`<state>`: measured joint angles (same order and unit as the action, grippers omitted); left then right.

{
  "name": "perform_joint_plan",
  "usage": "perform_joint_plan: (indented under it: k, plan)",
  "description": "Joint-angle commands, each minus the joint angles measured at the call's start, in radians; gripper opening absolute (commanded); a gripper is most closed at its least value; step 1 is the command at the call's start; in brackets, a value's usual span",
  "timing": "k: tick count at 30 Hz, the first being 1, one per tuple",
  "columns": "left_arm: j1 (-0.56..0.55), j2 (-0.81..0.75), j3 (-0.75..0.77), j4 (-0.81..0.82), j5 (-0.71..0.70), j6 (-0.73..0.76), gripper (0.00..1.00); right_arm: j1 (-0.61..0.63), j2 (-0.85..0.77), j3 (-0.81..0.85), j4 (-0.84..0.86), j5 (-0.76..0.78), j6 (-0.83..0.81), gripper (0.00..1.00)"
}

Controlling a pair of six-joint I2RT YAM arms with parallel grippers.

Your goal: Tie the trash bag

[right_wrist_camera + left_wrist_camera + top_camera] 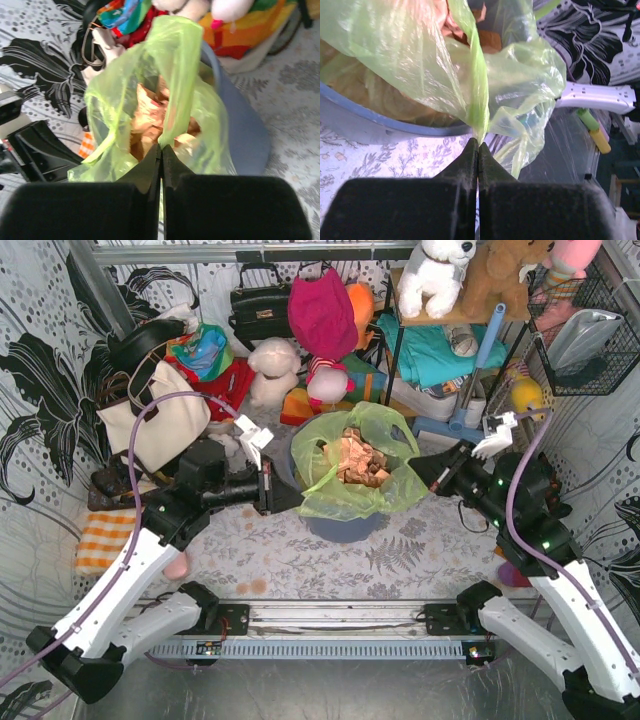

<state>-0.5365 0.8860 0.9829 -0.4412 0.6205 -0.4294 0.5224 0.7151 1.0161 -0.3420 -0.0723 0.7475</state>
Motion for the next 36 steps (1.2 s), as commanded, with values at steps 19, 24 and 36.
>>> perform_joint_plan:
  k: [19,24,36]
  plan:
    - [0.002,0.1,0.384,0.108,-0.274,0.052,0.0,0.005,0.219,0.397,0.083,0.091,-0.15,0.0]
    - [0.001,0.16,0.392,0.104,-0.523,0.007,0.0,0.004,0.297,0.414,0.067,0.175,-0.172,0.0]
    - [0.103,0.433,0.489,0.252,-0.519,-0.12,0.0,-0.033,0.546,0.449,0.312,0.151,-0.242,0.0]
